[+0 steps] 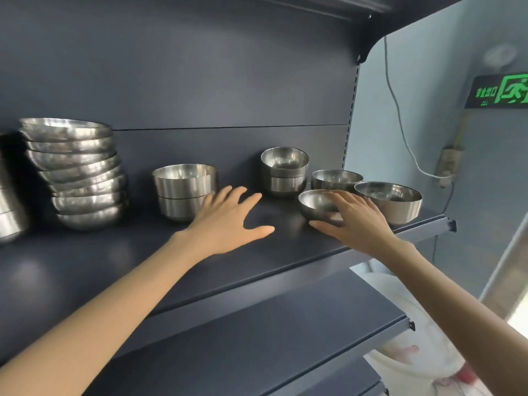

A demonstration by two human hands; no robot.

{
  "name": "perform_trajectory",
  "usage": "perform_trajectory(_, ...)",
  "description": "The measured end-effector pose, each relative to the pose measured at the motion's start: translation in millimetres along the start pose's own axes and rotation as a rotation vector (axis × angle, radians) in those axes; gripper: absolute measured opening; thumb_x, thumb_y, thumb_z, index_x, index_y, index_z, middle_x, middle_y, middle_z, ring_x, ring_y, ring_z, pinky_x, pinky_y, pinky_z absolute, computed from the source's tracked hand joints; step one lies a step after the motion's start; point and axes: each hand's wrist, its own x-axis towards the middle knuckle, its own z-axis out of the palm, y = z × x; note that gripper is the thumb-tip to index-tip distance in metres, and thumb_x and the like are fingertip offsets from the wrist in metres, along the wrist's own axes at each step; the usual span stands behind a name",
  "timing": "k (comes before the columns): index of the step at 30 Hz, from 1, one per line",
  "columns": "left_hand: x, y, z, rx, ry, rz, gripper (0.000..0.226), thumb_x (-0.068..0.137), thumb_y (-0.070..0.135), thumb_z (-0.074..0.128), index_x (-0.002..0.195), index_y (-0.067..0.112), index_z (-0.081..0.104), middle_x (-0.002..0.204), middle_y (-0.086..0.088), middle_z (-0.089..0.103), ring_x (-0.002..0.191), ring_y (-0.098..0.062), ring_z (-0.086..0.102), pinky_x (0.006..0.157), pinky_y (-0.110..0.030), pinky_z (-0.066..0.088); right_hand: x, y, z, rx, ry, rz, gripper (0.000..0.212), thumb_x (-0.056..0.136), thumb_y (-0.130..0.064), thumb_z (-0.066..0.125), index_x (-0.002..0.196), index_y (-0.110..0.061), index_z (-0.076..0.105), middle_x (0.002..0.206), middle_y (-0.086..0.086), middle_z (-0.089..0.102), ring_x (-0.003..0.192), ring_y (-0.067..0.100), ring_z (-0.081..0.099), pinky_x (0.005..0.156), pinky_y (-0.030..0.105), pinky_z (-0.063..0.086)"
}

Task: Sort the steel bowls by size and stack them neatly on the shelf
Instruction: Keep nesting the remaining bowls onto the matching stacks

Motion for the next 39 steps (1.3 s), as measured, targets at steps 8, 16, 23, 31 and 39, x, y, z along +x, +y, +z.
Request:
perform_trajectory(8, 50, 48, 14, -0.294, -0.048, 0.113, 0.075, 0.093, 0.059, 0.044, 0.153, 0.022, 0.018, 0.157, 0.002, 0.025, 0.142, -0.02, 0.025, 0.109, -0.039, 0.03, -8, 32, 11, 0.238, 0.07, 0.029, 0.045, 0.087, -0.039, 0.066, 0.127, -0.021, 0.057, 0.135, -0.002, 0.052, 0.116, 0.018, 0.052, 0.09, 0.039, 0.049)
perform_trajectory(16, 76, 54, 29, -0.651, -0.179, 0.09, 0.102, 0.083, 0.06, 0.058, 0.155, 0.014, 0.002, 0.162, 0.0, 0.008, 0.148, -0.017, 0.013, 0.117, -0.033, 0.017, -7, 27, 17, 0.448, 0.151, -0.051, 0.012, 0.084, -0.016, 0.072, 0.091, -0.007, 0.067, 0.117, -0.006, 0.051, 0.094, 0.006, 0.05, 0.077, 0.0, 0.031)
perform_trajectory(23, 82, 28, 37, -0.849, -0.215, 0.042, 0.14, 0.05, 0.075, 0.072, 0.155, 0.017, -0.001, 0.161, 0.004, 0.015, 0.146, -0.013, 0.02, 0.119, -0.034, 0.02, 0, 16, 19, 0.553, 0.075, -0.016, 0.023, 0.079, -0.029, 0.077, 0.093, -0.021, 0.06, 0.139, 0.001, 0.042, 0.114, 0.011, 0.049, 0.086, 0.0, 0.031)
perform_trajectory(31, 75, 18, 35, -0.997, -0.238, 0.054, 0.098, 0.075, 0.038, 0.079, 0.15, 0.008, 0.023, 0.143, 0.012, 0.044, 0.133, -0.009, 0.042, 0.104, -0.019, 0.035, 13, 18, 21, 0.719, -0.148, 0.18, 0.138, 0.04, -0.077, 0.076, 0.15, -0.021, 0.013, 0.146, 0.002, 0.038, 0.13, 0.017, 0.044, 0.111, 0.038, 0.037)
perform_trajectory(39, 77, 7, 38, -0.973, -0.199, 0.082, 0.048, 0.074, 0.034, 0.081, 0.116, 0.019, 0.061, 0.112, 0.003, 0.068, 0.109, -0.012, 0.061, 0.1, -0.029, 0.046, 19, 14, 23, 0.856, -0.17, 0.179, 0.109, 0.07, -0.019, 0.082, 0.152, -0.015, 0.01, 0.142, -0.003, 0.034, 0.118, 0.01, 0.043, 0.108, 0.031, 0.037)
